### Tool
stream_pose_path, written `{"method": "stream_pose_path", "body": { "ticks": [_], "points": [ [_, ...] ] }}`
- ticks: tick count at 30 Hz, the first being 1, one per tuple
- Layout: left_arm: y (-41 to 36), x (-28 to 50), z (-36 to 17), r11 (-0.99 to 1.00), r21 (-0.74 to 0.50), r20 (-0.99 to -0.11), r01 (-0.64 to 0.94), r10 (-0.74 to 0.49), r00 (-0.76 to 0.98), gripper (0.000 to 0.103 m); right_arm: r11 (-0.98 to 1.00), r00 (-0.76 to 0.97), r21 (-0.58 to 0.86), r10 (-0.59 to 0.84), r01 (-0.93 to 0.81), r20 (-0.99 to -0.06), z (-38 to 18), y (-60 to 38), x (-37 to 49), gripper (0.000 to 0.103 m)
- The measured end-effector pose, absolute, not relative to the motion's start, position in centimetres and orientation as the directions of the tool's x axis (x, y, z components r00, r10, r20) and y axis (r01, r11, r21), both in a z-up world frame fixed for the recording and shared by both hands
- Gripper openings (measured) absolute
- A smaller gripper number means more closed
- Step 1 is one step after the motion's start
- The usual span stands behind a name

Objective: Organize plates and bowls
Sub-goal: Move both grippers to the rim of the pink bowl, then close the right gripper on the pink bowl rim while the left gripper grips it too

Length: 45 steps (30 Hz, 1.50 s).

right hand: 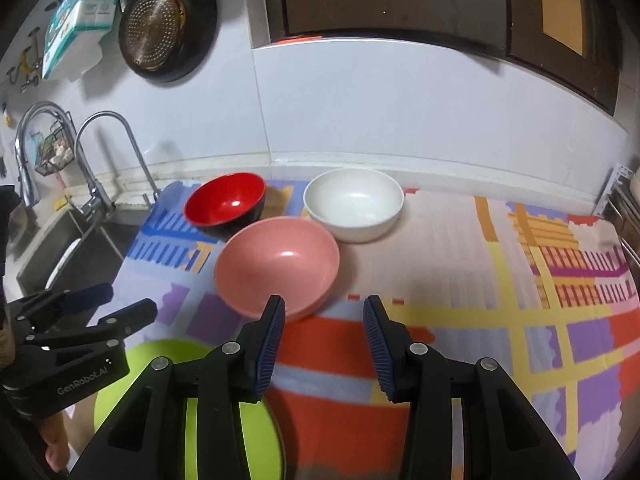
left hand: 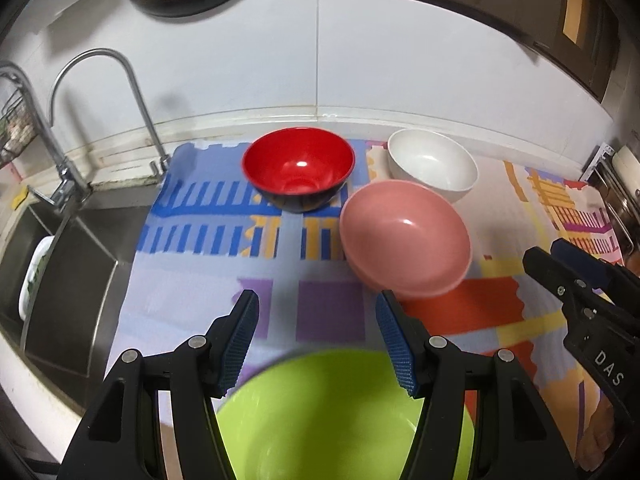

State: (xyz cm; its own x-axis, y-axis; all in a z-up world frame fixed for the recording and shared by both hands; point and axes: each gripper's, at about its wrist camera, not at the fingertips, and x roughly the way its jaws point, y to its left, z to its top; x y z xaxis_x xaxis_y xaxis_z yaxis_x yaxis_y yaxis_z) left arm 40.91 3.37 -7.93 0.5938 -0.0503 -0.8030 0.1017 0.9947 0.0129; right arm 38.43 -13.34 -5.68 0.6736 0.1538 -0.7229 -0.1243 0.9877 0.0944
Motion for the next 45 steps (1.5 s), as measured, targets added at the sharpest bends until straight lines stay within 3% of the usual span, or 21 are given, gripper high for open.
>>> {"method": "stream_pose_path", "body": {
  "ticks": [15,24,27,31,45],
  "points": [
    [2.3,48.7,-12.1,0.994,0.01,-0.846,0.111,-0.051,0.53,0.059,0.979,0.564,0.183,0.204,-0.094,-0.801,-11.0,-14.0,45.5,0.041],
    [1.7,50.3,-13.8,0.992,-0.03,-0.873,0.125,-0.087,0.481,0.045,0.974,0.524,0.206,0.222,-0.089,-0.822,-12.8,-13.7,47.3,0.032],
    [1.3,50.4,-14.1,0.989,-0.04,-0.877,0.142,-0.103,0.47,0.037,0.974,0.516,0.209,0.224,-0.088,-0.827,-13.1,-13.7,47.5,0.025],
    [0.6,50.6,-14.4,0.984,-0.052,-0.885,0.169,-0.124,0.449,0.017,0.972,0.511,0.218,0.232,-0.088,-0.828,-13.3,-13.7,47.5,0.015],
    [0.3,50.4,-13.4,0.986,-0.042,-0.873,0.162,-0.115,0.473,0.012,0.977,0.512,0.202,0.211,-0.073,-0.833,-13.2,-13.6,47.6,0.013]
  ]
}}
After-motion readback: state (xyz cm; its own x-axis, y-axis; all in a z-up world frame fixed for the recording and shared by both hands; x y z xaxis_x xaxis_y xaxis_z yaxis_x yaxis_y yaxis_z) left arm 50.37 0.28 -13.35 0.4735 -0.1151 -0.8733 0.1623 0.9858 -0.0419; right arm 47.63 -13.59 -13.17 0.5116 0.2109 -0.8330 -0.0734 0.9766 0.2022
